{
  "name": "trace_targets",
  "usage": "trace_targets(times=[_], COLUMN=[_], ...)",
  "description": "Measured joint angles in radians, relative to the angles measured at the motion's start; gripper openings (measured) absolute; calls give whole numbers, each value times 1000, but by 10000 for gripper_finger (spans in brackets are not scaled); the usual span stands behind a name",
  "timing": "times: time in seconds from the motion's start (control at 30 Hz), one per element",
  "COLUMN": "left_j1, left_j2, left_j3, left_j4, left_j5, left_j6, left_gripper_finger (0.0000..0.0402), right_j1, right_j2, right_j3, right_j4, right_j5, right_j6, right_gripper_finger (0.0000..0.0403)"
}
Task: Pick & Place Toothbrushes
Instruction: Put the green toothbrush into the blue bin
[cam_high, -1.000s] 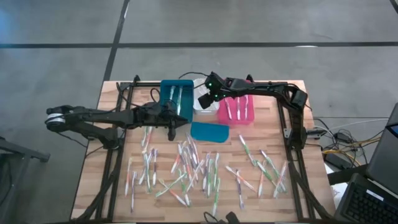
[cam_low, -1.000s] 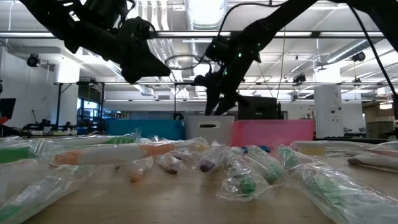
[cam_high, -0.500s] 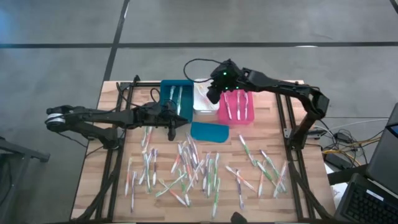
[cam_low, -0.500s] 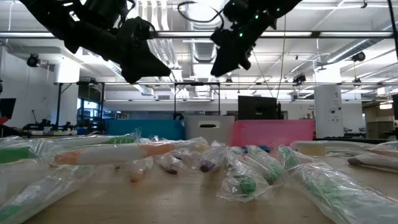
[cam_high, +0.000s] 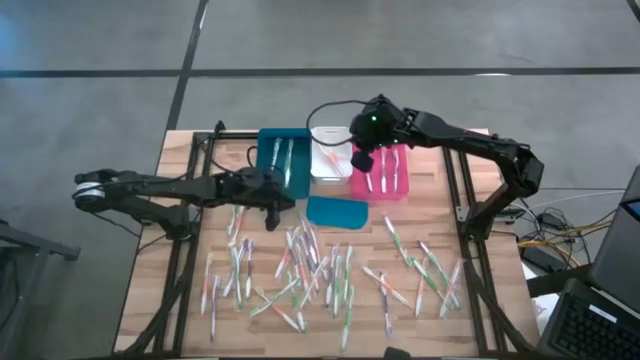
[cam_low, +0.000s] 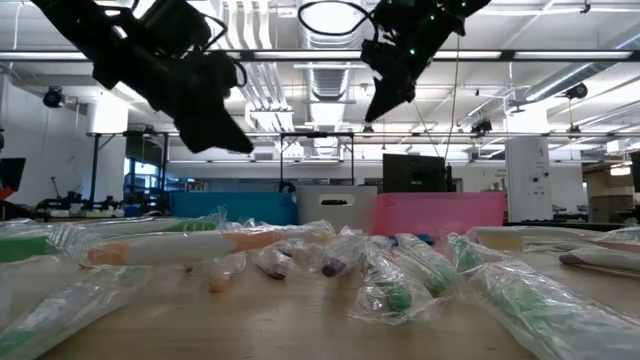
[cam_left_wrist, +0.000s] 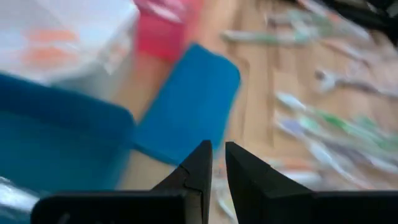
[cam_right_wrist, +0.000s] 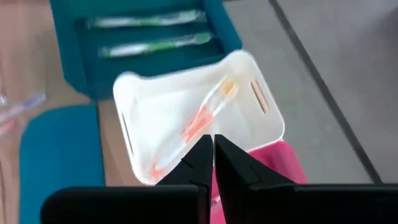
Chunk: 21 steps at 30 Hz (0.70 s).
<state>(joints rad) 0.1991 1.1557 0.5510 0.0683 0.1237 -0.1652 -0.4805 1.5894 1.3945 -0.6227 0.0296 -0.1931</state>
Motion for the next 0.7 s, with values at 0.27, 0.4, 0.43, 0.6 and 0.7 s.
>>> trace_targets(times=[0.27,0.4,0.43,0.6,0.7], left_j1=[-80,-175,-200,-328,-385], left_j2=[0,0,0,0,1], left_j3=[87,195,225,357,408], left_j4=[-288,-536,-597,-816,-873], left_j5=[65,-105,-138,-203,-236], left_j6=[-18,-170,-239,-591,-840], left_gripper_finger=[51,51,51,51,51], right_j1=[-9,-36,-47,-109,-143], right_j2=[0,0,0,1,1], right_j3=[-132,-180,-187,-221,-220], right_j4=[201,306,324,408,455], right_j5=[-1,0,0,-1,-1], right_j6=[-105,-121,-120,-113,-107], right_gripper_finger=[9,8,8,8,8])
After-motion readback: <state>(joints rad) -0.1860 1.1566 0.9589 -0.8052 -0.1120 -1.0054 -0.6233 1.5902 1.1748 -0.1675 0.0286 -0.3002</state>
